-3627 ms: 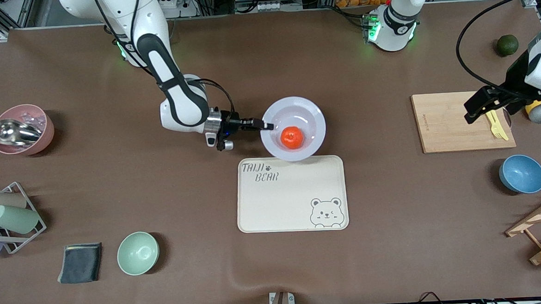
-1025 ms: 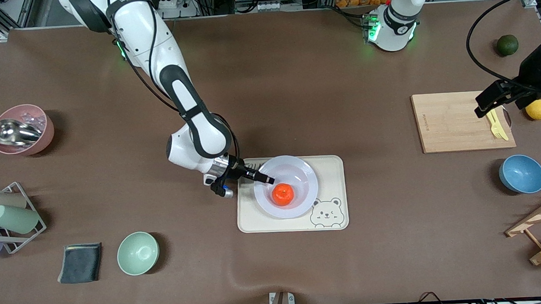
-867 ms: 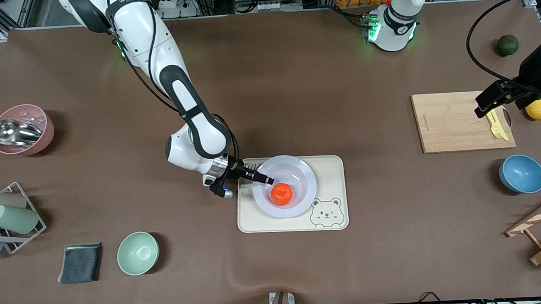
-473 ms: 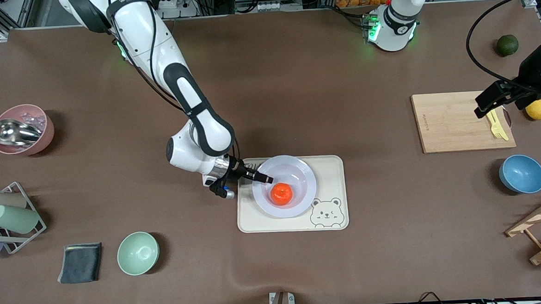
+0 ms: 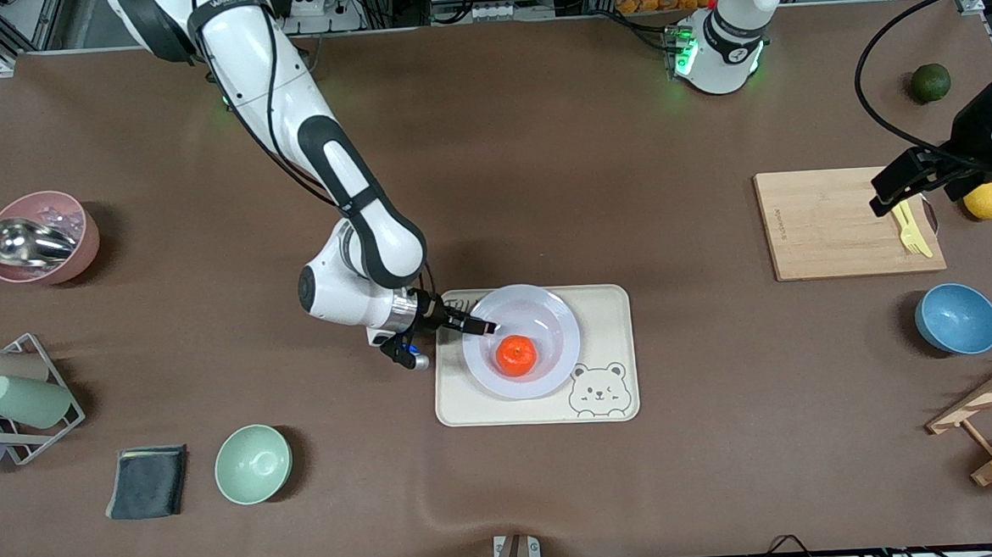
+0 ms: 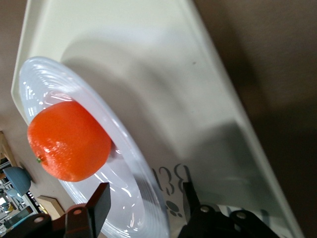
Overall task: Place orange and plate with both arms
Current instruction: 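Open the right gripper and release the plate rim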
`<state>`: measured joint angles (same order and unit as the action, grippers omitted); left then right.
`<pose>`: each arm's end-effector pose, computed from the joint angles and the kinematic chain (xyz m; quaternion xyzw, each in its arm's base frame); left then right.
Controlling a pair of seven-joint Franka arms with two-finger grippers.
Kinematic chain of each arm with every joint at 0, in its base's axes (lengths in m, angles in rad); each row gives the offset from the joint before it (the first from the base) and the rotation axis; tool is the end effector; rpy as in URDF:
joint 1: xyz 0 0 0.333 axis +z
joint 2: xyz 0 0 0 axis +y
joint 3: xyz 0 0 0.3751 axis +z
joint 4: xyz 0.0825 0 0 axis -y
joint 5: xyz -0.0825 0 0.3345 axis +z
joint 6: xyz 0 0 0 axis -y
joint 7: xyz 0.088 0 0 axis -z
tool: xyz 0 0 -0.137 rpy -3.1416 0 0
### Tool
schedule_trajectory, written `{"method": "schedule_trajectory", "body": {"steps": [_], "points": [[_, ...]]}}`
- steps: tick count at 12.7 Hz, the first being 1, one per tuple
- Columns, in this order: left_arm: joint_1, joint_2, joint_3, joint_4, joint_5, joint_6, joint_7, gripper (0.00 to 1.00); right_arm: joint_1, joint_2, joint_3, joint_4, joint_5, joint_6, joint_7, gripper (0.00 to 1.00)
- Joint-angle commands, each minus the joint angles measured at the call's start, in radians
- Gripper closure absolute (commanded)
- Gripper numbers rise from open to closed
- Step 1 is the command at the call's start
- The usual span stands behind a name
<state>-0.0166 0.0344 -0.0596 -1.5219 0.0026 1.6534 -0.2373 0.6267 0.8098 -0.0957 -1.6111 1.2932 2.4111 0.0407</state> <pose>0.5280 -0.0393 0.6646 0.9956 0.0804 0.0480 0.0073 0.5946 0.3926 0.2098 -0.8999 0.2264 0.0983 0.3595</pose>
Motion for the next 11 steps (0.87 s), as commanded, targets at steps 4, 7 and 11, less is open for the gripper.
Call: {"method": "schedule_trajectory", "body": {"steps": [4, 7, 11], "points": [[0.009, -0.007, 0.0, 0.003, -0.012, -0.004, 0.027, 0.0, -0.053, -0.04, -0.012, 0.037, -0.164, -0.16, 0.202, 0.3], [0.012, -0.004, 0.0, 0.003, -0.013, -0.004, 0.026, 0.0, -0.059, -0.064, -0.067, 0.068, -0.233, -0.28, 0.281, 0.25], [0.012, -0.011, -0.002, 0.003, -0.024, -0.007, 0.024, 0.0, -0.061, -0.13, -0.153, 0.103, -0.354, -0.484, 0.37, 0.19]]}}
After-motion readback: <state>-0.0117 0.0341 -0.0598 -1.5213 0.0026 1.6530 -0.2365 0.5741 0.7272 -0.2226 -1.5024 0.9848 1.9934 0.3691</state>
